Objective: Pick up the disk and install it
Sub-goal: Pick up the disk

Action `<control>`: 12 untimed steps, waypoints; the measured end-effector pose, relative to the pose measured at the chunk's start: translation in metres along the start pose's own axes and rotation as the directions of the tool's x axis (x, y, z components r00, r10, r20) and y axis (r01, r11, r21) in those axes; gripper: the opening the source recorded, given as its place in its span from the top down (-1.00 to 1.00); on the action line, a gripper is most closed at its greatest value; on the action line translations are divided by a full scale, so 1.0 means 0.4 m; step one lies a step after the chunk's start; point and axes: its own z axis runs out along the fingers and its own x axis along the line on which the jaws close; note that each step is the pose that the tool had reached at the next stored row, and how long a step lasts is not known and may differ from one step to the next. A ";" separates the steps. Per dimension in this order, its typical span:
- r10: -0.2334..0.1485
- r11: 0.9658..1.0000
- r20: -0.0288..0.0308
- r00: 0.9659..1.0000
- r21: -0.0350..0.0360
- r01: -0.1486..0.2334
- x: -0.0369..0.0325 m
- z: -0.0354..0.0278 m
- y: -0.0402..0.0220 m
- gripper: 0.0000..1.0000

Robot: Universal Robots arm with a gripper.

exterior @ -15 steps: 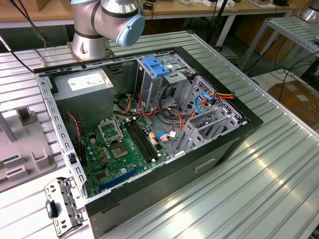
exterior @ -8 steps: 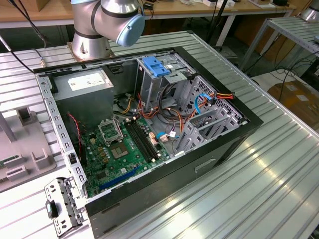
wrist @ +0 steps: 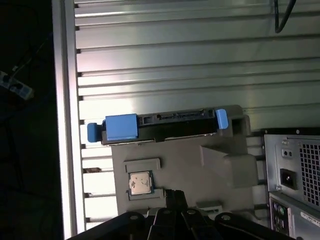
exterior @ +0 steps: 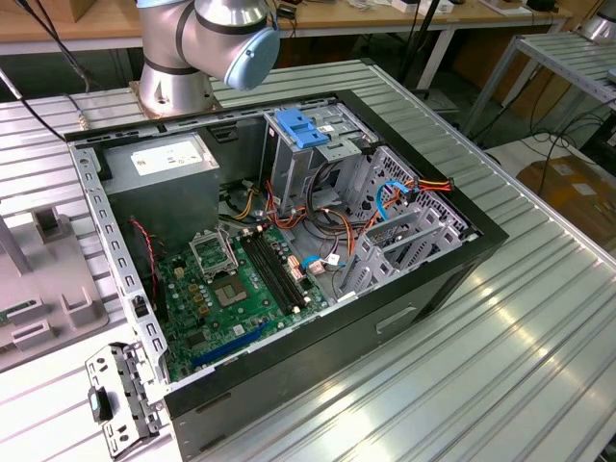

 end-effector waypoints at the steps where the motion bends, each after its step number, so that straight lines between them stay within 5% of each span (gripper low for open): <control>1: -0.005 1.000 0.000 1.000 0.000 0.005 0.000 0.000 0.000 0.79; 12: -0.075 0.997 -0.003 0.997 -0.002 0.075 0.000 0.000 0.000 0.79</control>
